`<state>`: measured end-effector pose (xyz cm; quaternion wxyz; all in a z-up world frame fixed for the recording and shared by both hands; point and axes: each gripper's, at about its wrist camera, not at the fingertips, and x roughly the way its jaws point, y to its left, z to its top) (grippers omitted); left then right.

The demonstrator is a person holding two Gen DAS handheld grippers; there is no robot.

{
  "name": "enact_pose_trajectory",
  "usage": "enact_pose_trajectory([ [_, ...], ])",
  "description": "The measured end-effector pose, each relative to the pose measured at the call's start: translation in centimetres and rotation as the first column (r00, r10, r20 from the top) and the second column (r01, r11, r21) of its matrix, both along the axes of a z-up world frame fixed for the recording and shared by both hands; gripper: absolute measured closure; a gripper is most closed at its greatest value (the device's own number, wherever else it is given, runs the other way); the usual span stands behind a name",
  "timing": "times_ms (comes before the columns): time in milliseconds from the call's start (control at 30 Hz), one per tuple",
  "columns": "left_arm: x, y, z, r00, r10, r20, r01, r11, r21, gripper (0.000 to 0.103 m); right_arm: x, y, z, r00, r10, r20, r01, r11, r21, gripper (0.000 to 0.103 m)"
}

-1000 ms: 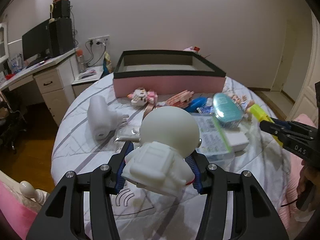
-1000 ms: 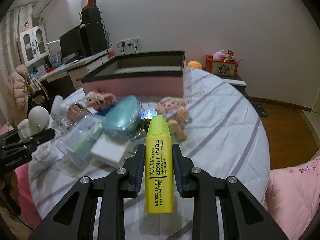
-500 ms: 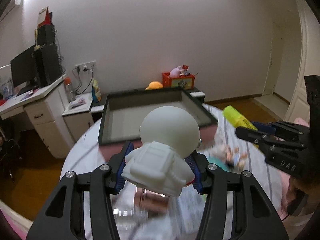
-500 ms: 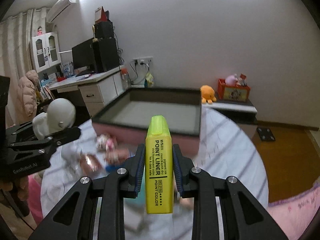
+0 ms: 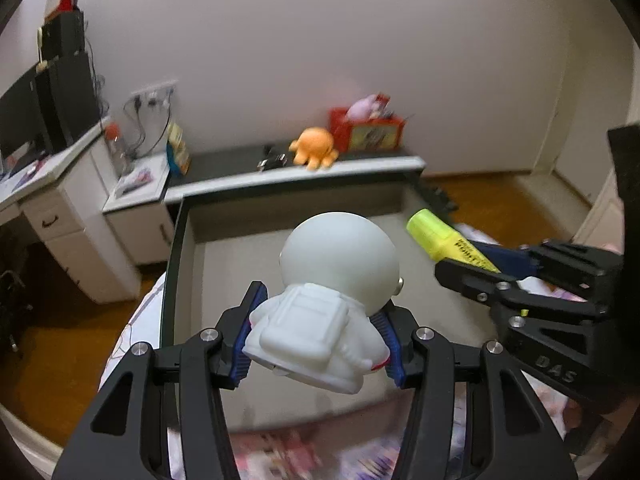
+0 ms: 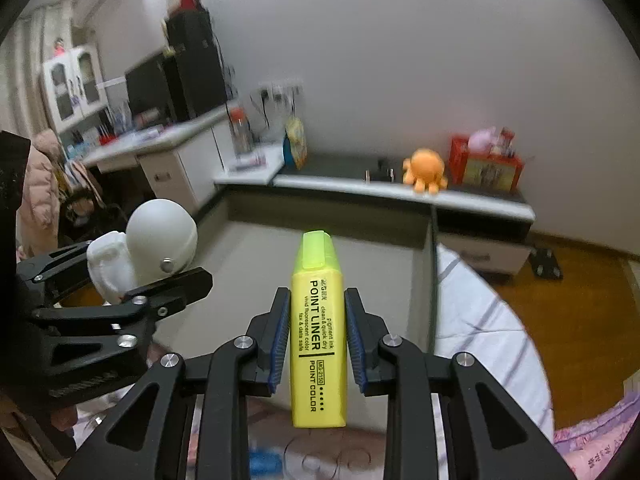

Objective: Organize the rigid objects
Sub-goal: 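Carry the figurine and highlighter into the pink box and release both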

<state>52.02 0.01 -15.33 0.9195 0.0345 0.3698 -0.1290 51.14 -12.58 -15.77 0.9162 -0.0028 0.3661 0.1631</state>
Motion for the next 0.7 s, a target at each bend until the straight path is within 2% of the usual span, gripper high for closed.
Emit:
enact_pose_trajectory([
  [100, 2.3, 0.4, -2.3, 0.997, 0.021, -0.072, -0.02, 1.0, 0.015, 0.05, 2.6, 0.9, -2.2, 0.997, 0.01, -0.079, -0.01, 1.0, -0.004, 0.076],
  [267, 3.4, 0.2, -4.5, 0.991, 0.03, -0.13, -0.02, 0.997, 0.077, 0.05, 4.0, 1.9, -4.0, 0.99, 0.016, -0.139, -0.022, 0.999, -0.042, 0.076],
  [500, 4.1, 0.6, -5.2, 0.989, 0.056, -0.135, -0.042, 0.994, 0.104, 0.045, 4.7, 1.9, -4.9, 0.985, -0.003, -0.174, -0.003, 1.0, -0.031, 0.076],
  [600, 4.0, 0.9, -5.3, 0.99, 0.078, -0.12, -0.063, 0.99, 0.123, 0.031, 4.8, 1.6, -4.8, 0.986, -0.008, -0.169, 0.003, 1.0, -0.029, 0.075],
  [667, 3.6, 1.4, -5.0, 0.991, 0.087, -0.105, -0.075, 0.991, 0.11, 0.018, 4.3, 1.3, -4.6, 0.986, -0.032, -0.164, 0.026, 0.999, -0.041, 0.075],
  [700, 3.5, 1.7, -4.7, 0.991, 0.089, -0.096, -0.079, 0.992, 0.1, 0.017, 4.1, 1.2, -4.4, 0.987, -0.034, -0.158, 0.028, 0.999, -0.04, 0.07],
])
